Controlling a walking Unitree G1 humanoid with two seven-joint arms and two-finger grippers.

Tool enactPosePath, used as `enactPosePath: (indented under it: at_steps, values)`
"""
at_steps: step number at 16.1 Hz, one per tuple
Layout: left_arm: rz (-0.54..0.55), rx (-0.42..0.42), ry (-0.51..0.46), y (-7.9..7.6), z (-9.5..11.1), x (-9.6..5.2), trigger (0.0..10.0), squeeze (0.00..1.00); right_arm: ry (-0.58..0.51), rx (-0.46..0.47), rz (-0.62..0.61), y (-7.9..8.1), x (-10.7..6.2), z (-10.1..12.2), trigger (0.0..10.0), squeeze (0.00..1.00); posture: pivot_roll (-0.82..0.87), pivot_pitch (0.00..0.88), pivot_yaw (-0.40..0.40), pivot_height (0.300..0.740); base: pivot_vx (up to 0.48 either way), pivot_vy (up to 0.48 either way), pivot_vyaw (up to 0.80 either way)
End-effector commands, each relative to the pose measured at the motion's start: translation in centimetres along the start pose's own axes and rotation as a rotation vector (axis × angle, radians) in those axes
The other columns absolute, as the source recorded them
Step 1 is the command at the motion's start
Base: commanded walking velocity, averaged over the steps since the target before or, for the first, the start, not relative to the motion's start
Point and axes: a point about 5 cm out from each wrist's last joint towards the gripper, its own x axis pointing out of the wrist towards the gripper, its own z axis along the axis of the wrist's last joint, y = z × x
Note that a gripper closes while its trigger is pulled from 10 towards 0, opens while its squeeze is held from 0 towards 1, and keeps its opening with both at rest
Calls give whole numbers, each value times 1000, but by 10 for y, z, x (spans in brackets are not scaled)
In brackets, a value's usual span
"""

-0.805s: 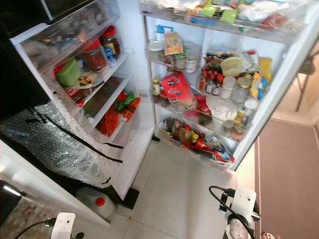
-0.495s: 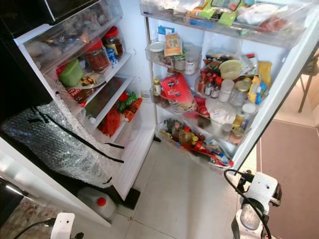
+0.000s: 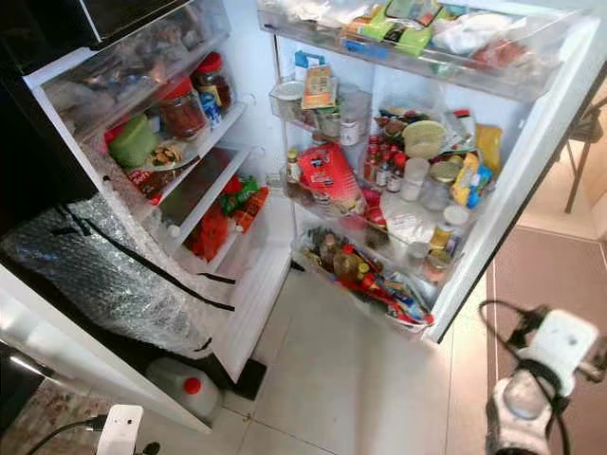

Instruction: Restocking fridge

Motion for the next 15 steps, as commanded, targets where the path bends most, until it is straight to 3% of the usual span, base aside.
enactPosePath:
  at_steps: [1,4,8,15]
  values:
    - [7,21,32,4,-5,-1,10000,0,-17,11,4,3,4,7,10000,0,-70,0,86,740,0,0,0]
    - [12,15,25,4,-2,0,10000,0,-40,38,-64,-10,22,25,10000,0,-71,0,94,740,0,0,0]
    - [25,10,29,8,-2,0,10000,0,-84,52,-66,-16,39,48,10000,0,-69,1,96,740,0,0,0]
    - [28,10,30,9,-2,0,10000,0,-104,74,-9,-7,55,74,10000,0,-67,8,101,740,0,0,0]
